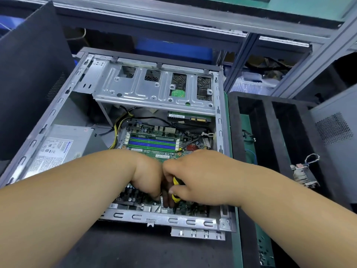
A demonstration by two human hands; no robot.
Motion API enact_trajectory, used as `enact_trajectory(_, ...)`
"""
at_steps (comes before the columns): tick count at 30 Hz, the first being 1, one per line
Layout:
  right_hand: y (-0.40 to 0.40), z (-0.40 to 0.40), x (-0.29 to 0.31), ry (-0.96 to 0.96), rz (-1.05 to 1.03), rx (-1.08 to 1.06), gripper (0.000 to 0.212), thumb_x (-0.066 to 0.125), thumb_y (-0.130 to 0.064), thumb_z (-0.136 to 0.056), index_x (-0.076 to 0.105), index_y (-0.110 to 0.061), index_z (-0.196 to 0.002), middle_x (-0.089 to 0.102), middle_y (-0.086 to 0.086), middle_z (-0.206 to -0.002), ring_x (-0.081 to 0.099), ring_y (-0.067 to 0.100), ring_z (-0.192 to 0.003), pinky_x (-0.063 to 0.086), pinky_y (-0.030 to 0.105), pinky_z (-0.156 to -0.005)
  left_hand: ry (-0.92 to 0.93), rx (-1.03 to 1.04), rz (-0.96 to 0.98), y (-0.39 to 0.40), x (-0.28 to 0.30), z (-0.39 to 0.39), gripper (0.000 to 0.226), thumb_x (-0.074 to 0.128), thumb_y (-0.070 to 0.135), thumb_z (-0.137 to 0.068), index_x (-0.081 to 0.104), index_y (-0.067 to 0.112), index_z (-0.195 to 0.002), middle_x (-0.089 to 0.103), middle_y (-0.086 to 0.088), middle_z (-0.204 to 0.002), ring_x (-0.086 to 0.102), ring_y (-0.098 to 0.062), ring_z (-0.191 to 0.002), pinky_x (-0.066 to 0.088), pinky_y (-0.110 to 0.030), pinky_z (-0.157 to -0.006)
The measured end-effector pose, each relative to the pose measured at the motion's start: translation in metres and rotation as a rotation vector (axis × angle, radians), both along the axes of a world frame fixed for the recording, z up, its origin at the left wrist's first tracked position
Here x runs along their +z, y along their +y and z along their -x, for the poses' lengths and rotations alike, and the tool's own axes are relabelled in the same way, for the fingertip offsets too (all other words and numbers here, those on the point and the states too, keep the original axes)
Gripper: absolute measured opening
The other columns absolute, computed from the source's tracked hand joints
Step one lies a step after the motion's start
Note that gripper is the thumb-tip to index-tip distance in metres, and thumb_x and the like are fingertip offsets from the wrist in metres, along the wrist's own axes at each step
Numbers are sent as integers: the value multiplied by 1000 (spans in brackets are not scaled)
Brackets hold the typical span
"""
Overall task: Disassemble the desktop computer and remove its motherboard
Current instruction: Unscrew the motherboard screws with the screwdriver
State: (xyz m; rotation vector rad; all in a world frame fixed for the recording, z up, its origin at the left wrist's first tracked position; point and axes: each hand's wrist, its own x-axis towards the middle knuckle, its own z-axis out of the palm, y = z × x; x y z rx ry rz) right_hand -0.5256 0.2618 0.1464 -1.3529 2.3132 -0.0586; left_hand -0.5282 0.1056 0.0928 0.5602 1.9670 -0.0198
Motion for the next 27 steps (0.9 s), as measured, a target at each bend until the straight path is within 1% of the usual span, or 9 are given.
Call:
enact_trajectory(3, 0, 1, 1, -51, 24, -22, 13, 51, -40, -91, 47, -29, -97, 50, -8, -76, 49, 19, -74, 45, 35, -64, -29, -10, -37, -1, -2, 1, 32, 54, 30, -95, 59, 27, -126, 64, -3, -117, 51, -17, -89, 44, -25, -80)
enact_trajectory(6, 2, 1, 1, -66, 27, -24, 10, 51, -39, -90, 48, -31, -95, 57, -7, -84, 52, 19, -77, 49, 37, -67, -80, 43, -114, -2, -1, 3, 33, 55, 24, -95, 59, 30, -128, 60, 14, -101, 45, -4, -81, 35, 1, -56)
enact_trajectory(8, 3, 2, 1, -71, 34, -26, 9, 50, -40, -90, 47, -32, -93, 57, -7, -83, 51, 18, -76, 49, 37, -66, -102, 65, -141, -1, -2, 4, 34, 55, 20, -95, 59, 28, -128, 52, 15, -94, 42, 3, -69, 30, 7, -51)
enact_trajectory(10, 4, 2, 2, -70, 42, -32, 10, 50, -40, -90, 44, -33, -89, 56, -6, -81, 50, 18, -74, 48, 37, -64, -121, 76, -149, -1, -4, 4, 34, 54, 17, -95, 59, 26, -128, 51, 15, -91, 46, 5, -62, 29, 8, -50)
enact_trajectory(12, 4, 3, 2, -66, 41, -31, 11, 49, -41, -91, 42, -33, -88, 54, -6, -79, 50, 18, -74, 48, 36, -64, -142, 89, -162, -1, -5, 4, 34, 55, 16, -95, 59, 25, -128, 51, 15, -91, 44, 25, -53, 28, 8, -52)
enact_trajectory(14, 4, 3, 2, -61, 44, -35, 12, 49, -41, -91, 42, -33, -88, 53, -6, -78, 50, 19, -73, 47, 36, -63, -154, 103, -180, 0, -7, 4, 35, 55, 16, -95, 59, 25, -128, 51, 15, -91, 38, 33, -50, 28, 9, -52)
enact_trajectory(17, 4, 1, 0, -43, 42, -36, 12, 49, -42, -91, 43, -32, -90, 52, -7, -80, 50, 20, -75, 47, 36, -64, -163, 126, -185, 0, -6, 4, 34, 55, 15, -95, 58, 22, -129, 49, 16, -85, 37, 34, -49, 28, 9, -51)
enact_trajectory(22, 3, 0, -2, -33, 39, -25, 13, 49, -43, -91, 48, -30, -93, 54, -8, -81, 49, 19, -76, 50, 40, -74, -182, 156, -188, 0, -4, 3, 34, 56, 14, -95, 59, 21, -128, 51, 19, -81, 39, 33, -50, 28, 9, -51)
enact_trajectory(27, 4, -1, 0, -39, 44, -35, 12, 48, -43, -91, 46, -31, -93, 57, -7, -84, 52, 20, -78, 50, 40, -74, -183, 172, -188, 1, -1, 3, 35, 56, 15, -95, 58, 22, -129, 46, 24, -75, 37, 34, -48, 28, 9, -50)
